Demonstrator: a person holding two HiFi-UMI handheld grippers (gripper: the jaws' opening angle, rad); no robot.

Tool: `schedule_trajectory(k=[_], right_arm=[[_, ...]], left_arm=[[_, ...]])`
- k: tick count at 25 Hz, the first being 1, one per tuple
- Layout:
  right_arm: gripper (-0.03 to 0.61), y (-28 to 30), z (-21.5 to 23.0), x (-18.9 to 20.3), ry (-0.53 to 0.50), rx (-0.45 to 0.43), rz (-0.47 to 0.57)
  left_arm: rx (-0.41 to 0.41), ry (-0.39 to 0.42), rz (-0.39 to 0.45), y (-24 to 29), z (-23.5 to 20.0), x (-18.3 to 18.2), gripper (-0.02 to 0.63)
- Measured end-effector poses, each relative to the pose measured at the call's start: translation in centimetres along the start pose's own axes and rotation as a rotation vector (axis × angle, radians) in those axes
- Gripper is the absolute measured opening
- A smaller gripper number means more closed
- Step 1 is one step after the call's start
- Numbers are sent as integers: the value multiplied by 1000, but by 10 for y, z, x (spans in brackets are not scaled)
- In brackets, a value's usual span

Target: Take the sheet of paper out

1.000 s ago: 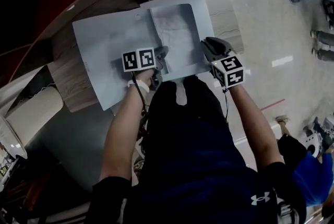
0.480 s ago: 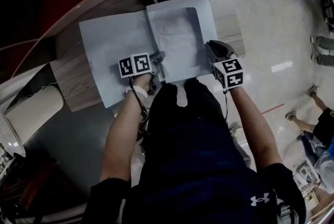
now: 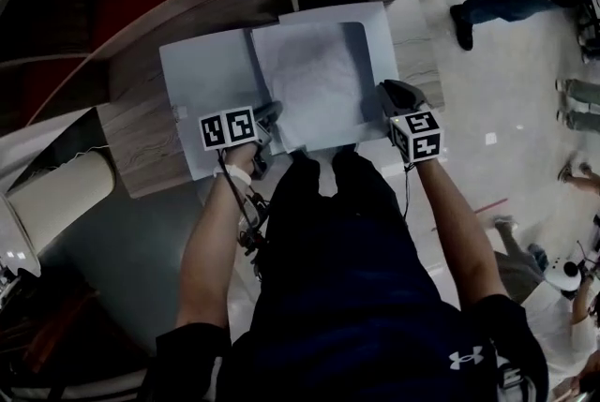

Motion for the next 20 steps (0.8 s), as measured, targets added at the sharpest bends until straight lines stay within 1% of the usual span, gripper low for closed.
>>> schedule_trajectory(k=[5, 9, 12, 20], right_arm=[[41, 0, 0, -1, 4, 10, 3], [41, 2, 1, -1, -2, 18, 6], [41, 0, 0, 0, -2, 22, -2], [41, -2, -2, 2, -19, 43, -26]], left_arm=[[-25, 6, 21, -29, -18, -5, 15], [-41, 24, 21, -49, -31, -4, 15], [-53, 36, 16, -66, -38, 0, 15], [-69, 54, 37, -105, -52, -2, 15]])
Point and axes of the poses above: the fingertips, and each gripper's own axes: y forward along the fingers, z to its right, x out of its underside, the point moved 1 cm from there along -y, backward along the fingers, and after that the axes turned 2 degrees about y, right-handed, at the moved point
